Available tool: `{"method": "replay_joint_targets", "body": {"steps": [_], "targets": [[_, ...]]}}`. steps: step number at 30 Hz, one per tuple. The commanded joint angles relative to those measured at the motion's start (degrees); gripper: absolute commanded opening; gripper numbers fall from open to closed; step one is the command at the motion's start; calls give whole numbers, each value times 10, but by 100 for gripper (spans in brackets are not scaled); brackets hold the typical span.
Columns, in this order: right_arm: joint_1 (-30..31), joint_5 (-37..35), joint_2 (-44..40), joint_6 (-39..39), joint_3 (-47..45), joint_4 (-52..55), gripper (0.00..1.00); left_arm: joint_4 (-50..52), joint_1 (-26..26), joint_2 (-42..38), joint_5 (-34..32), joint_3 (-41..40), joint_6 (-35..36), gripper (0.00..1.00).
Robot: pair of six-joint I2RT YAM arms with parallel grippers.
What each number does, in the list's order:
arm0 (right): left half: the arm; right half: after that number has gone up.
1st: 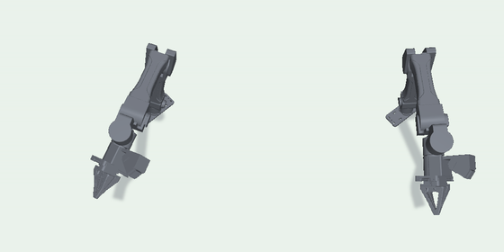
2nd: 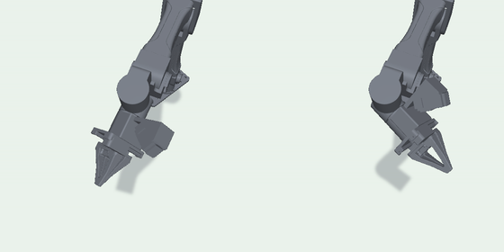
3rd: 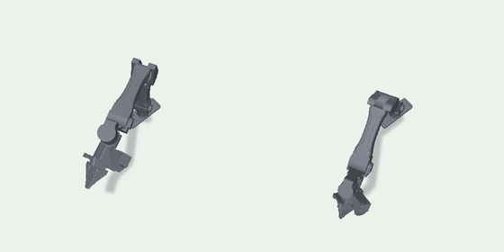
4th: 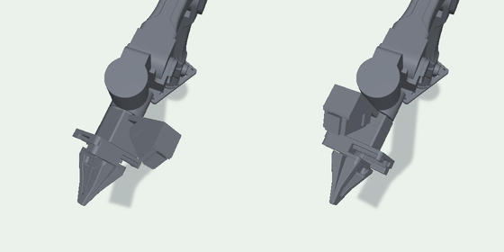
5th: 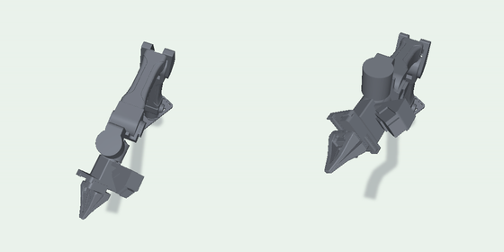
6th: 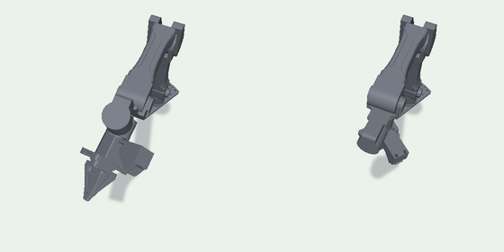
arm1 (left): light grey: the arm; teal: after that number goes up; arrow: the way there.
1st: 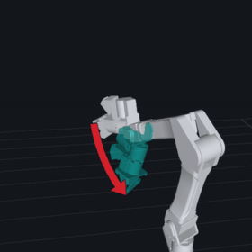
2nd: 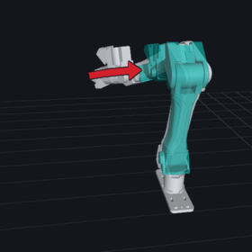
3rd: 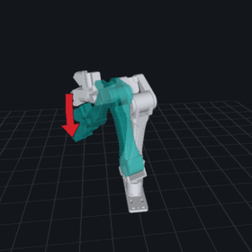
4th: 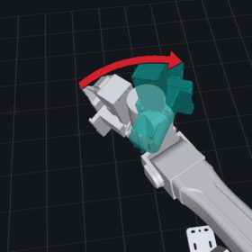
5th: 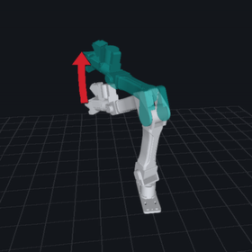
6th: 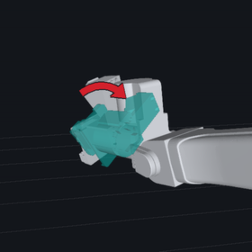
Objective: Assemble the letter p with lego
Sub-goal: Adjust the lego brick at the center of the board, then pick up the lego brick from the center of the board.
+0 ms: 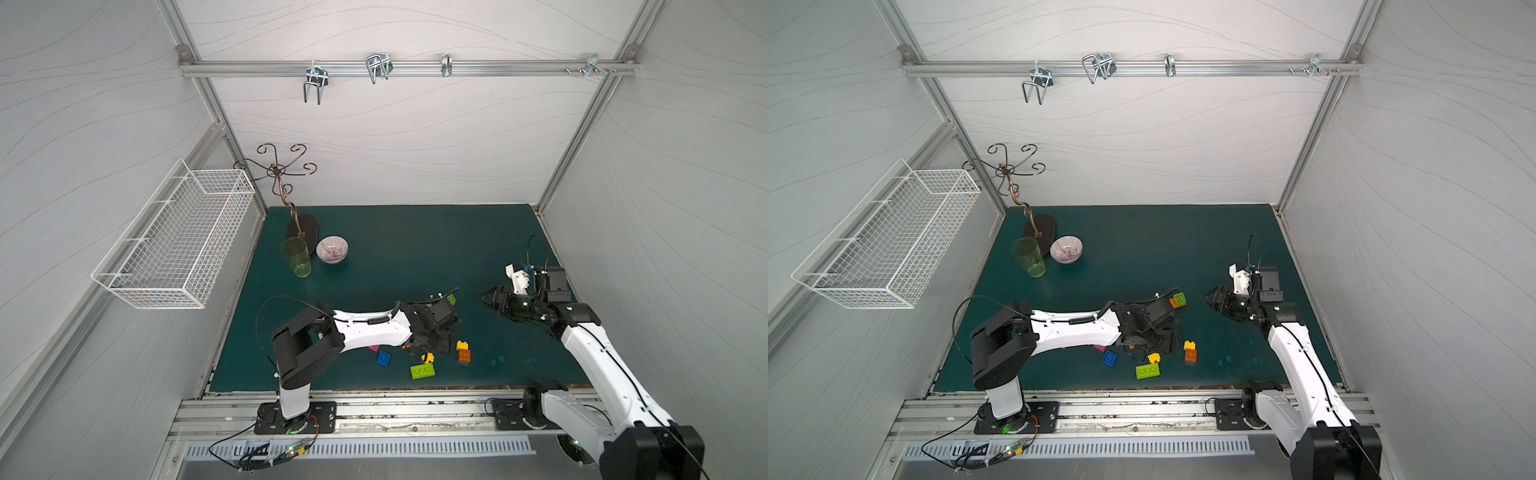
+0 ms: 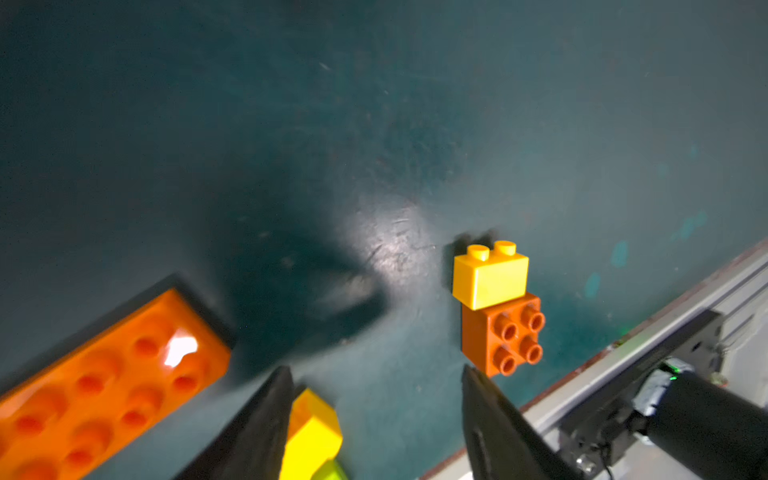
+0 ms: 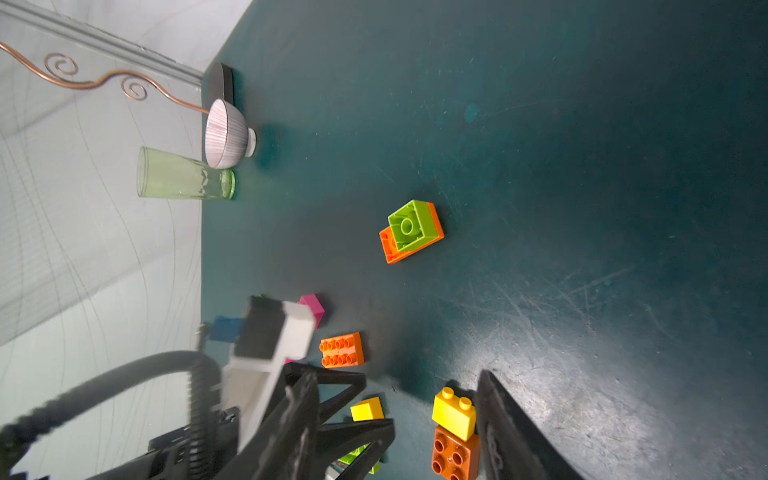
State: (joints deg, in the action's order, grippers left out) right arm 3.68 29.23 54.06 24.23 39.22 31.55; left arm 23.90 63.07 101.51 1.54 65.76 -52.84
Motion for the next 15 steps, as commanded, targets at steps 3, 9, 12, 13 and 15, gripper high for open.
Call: {"method": "replay_joint_targets", "body": {"steps": [3, 9, 12, 13, 15], "targets": [[-25, 41, -6, 5, -7, 1, 61, 72, -4, -67, -29, -6, -111, 72], [-33, 55, -5, 6, -14, -12, 62, 176, -1, -46, -13, 26, -266, 72], [-34, 67, 1, 5, -15, -15, 62, 174, -1, -34, 1, 29, -308, 73], [-34, 69, -1, 5, -16, -18, 62, 174, -2, -27, 6, 31, -319, 73], [-35, 72, -1, 5, -17, -17, 62, 184, -4, -13, 13, 51, -334, 73]]}}
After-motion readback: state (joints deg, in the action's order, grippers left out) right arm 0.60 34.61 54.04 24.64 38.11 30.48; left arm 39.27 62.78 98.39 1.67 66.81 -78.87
